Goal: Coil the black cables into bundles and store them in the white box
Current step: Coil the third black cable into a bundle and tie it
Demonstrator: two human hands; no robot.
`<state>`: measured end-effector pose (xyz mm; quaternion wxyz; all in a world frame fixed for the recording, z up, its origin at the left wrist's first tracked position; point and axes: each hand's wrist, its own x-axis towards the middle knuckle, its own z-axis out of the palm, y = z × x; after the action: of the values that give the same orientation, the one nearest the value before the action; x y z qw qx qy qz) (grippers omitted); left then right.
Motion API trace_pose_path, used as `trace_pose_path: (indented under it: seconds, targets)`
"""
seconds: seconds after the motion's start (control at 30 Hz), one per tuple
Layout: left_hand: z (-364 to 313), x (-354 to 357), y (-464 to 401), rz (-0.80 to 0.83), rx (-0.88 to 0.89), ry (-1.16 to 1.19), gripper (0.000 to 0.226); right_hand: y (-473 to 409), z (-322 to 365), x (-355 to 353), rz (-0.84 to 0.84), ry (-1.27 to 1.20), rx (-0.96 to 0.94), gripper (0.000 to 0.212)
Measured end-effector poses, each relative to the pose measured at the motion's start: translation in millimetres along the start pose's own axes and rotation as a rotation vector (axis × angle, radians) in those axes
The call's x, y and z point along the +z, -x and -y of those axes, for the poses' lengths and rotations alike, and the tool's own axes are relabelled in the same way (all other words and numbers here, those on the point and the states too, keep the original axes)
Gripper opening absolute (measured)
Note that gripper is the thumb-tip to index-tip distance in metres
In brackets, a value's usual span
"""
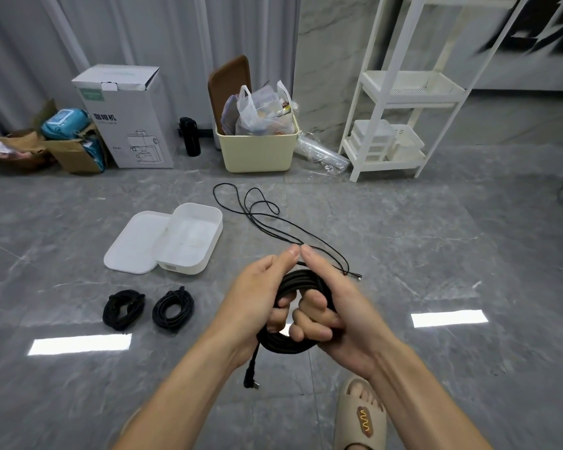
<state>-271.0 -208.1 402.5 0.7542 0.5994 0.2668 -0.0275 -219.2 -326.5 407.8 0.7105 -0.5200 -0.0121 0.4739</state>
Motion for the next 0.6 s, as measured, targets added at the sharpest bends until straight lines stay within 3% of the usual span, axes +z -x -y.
trace_pose_path:
  seconds: [0.17,0.33,0.47,0.6]
  targets:
    - [-1.9,-1.0,2.6,0.037,-0.092,0.230,0.051,-3.5,-1.5,5.7,-0.107,-0.152,-0.070,0.061]
    - [-4.3,2.3,1.3,0.044,-0.054,0.268,0.063,-6.1,2.5,-2.7,-0.065,-0.159,-0.085,0.059]
    - [-3.3,3.8,1.9,-0.015,-0.005,0.144,0.046,-4.9,5.1,-11.2,0.010,-0.023,-0.021,0.054]
    - [-2.3,2.7,2.6,0.027,0.004,0.047,0.034,-5.9,3.3,-9.0,-0.082,0.022,-0.021,0.048]
